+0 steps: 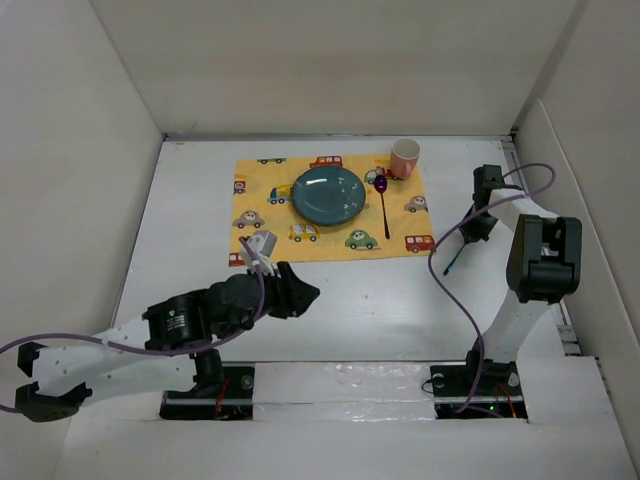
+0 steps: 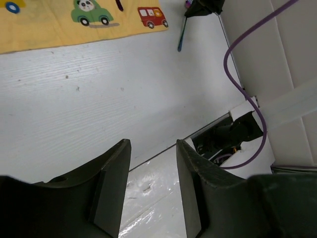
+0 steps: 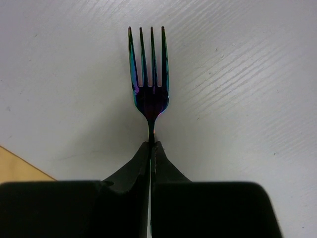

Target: Set the dinner table for one person

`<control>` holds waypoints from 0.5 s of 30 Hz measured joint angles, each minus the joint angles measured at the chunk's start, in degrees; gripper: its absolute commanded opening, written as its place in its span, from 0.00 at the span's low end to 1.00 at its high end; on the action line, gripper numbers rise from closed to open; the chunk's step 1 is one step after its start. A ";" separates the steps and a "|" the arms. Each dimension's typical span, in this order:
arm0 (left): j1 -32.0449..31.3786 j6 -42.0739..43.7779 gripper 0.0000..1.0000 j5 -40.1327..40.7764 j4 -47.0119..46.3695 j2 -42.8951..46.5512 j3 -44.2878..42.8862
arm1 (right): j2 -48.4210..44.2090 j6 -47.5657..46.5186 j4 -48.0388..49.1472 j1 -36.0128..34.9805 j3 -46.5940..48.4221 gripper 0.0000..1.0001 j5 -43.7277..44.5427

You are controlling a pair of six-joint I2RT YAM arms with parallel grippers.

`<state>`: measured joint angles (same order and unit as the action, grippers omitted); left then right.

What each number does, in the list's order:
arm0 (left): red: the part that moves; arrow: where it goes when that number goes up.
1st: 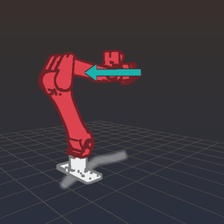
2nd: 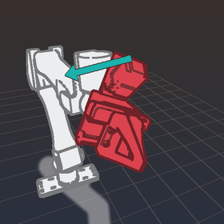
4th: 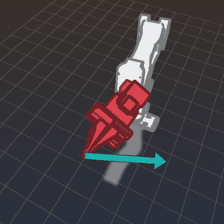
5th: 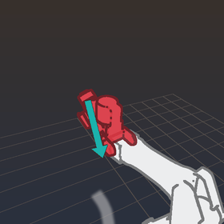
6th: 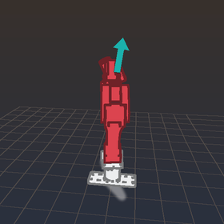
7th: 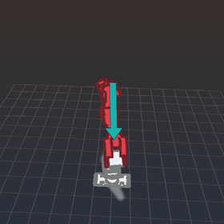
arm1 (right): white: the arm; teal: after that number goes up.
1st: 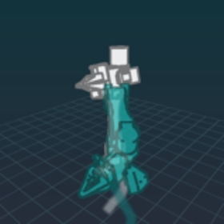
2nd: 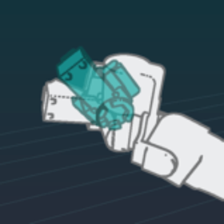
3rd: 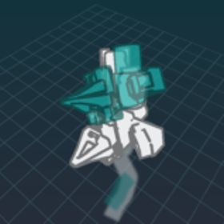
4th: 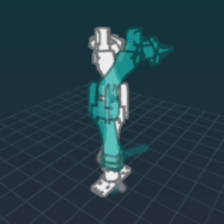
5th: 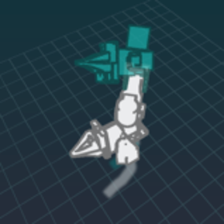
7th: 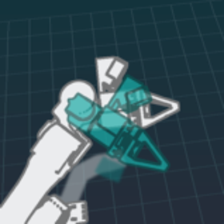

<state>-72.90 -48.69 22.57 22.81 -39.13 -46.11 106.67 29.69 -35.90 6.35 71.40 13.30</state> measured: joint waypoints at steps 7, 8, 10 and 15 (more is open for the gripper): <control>0.00 2.27 0.46 6.78 12.17 3.06 -14.53 | -11.23 -1.46 -2.99 -5.99 2.99 0.00 -1.11; 0.00 3.26 0.47 8.00 12.94 2.47 -18.12 | -12.63 -1.75 -3.17 -8.28 5.31 0.00 -1.86; 0.00 6.08 0.50 10.58 13.35 1.11 -25.38 | -14.27 -2.19 -3.21 -14.36 11.67 0.00 -3.58; 0.09 15.37 0.57 18.99 15.56 -8.63 -43.74 | -9.42 -2.40 -3.72 -32.54 30.77 0.00 -8.50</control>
<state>-72.82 -33.32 41.56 38.37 -47.77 -89.84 97.25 27.29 -39.62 -26.20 102.17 4.80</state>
